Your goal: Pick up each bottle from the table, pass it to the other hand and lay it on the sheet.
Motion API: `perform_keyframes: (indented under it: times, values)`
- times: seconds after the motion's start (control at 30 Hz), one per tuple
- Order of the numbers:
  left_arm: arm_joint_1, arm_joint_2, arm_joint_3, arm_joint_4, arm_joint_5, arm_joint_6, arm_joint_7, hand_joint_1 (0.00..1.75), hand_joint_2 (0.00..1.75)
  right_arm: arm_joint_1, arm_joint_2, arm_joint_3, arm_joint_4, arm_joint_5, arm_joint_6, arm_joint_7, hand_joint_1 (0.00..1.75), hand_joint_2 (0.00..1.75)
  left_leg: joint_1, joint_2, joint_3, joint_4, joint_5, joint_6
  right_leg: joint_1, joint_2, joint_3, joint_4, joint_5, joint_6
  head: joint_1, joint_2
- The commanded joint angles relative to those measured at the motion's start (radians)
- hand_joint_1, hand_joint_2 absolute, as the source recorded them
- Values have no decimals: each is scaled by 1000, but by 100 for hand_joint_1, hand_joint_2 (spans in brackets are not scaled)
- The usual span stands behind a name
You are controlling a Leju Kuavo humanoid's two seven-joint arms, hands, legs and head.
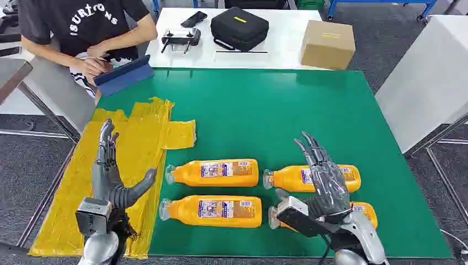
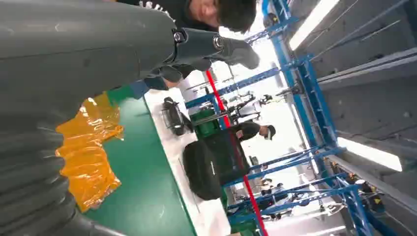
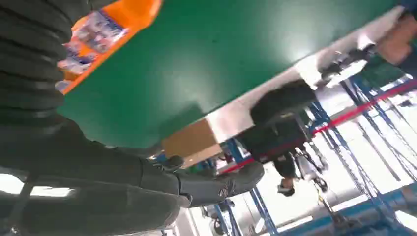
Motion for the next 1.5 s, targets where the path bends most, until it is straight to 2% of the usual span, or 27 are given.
perform_keyframes:
  times: [0.03, 0.07, 0.2, 0.27, 0.37, 0.5, 0.8, 1.0, 1.1, 1.3, 1.4, 1.5]
  values:
    - [-72, -16, 49, 141, 6, -11, 22, 0, 175, -16, -166, -131, 16, -65, 165, 10, 0, 175, 0, -1, 1, 0, 0, -3, 0, -2, 2, -1, 0, -2, 0, 0]
    - [-75, -18, 50, 148, 6, -12, 22, 0, 175, -11, -170, -146, 17, -76, 173, 3, 0, 175, 1, -1, 2, 1, -1, -4, 1, -2, 3, -1, -1, -2, 0, 0]
    - [-92, -36, 65, 193, 9, -39, 26, 0, 175, 62, -298, -232, 8, -136, 291, 32, 0, 175, -1, -3, 1, 0, 0, -2, 0, -3, 2, -1, 0, -1, 0, 0]
    - [-97, -39, 68, 204, 8, -41, 25, 0, 175, 86, -308, -263, 4, -149, 297, 19, 0, 175, 0, -5, 3, 1, -1, -5, 0, -6, 5, -1, -2, -2, 0, 0]
    - [-131, -32, 68, 255, 18, -59, 23, 0, 175, 166, -391, -306, -32, -204, 392, 17, 0, 175, -1, -6, 1, 0, 0, -3, -1, -6, 3, -1, -1, -1, 0, 0]
    - [-143, -24, 70, 287, 32, -65, 18, 0, 175, 189, -433, -347, -50, -250, 437, 15, 0, 175, -2, -3, 1, 0, -1, -2, -1, -4, 2, -1, -1, -1, 0, 0]
    - [-147, -14, 76, 319, 61, -60, 5, 0, 175, 167, -425, -326, -58, -258, 473, -9, 0, 175, -1, 0, 3, 0, -1, -4, 0, -1, 4, -2, 0, -2, 0, 0]
    - [-157, -16, 84, 328, 69, -60, 6, 0, 175, 193, -443, -307, -89, -240, 477, -7, 0, 175, -1, 0, 3, 0, -1, -4, 1, -1, 4, -2, 0, -2, 0, 0]
    - [-156, -24, 95, 322, 74, -55, 11, 0, 175, 208, -396, -257, -84, -173, 452, 1, 0, 175, -1, 0, 2, 0, -1, -3, 0, -1, 3, -2, 0, -2, 0, 0]
    - [-151, -27, 98, 315, 71, -52, 15, 0, 175, 215, -380, -234, -79, -144, 430, 8, 0, 175, 0, 0, 3, 0, -1, -4, 1, -1, 4, -2, 0, -3, 0, 0]
    - [-139, -29, 98, 294, 63, -48, 23, 0, 175, 191, -314, -148, -30, -9, 387, 39, 0, 175, 0, 1, 3, -1, -1, -3, 1, 0, 4, -3, 1, -2, 0, 0]
    - [-130, -31, 100, 283, 57, -45, 28, 0, 175, 201, -294, -87, -1, 72, 335, 69, 0, 175, 1, 1, 4, -2, -1, -3, 2, 0, 5, -4, 1, -2, 0, 0]
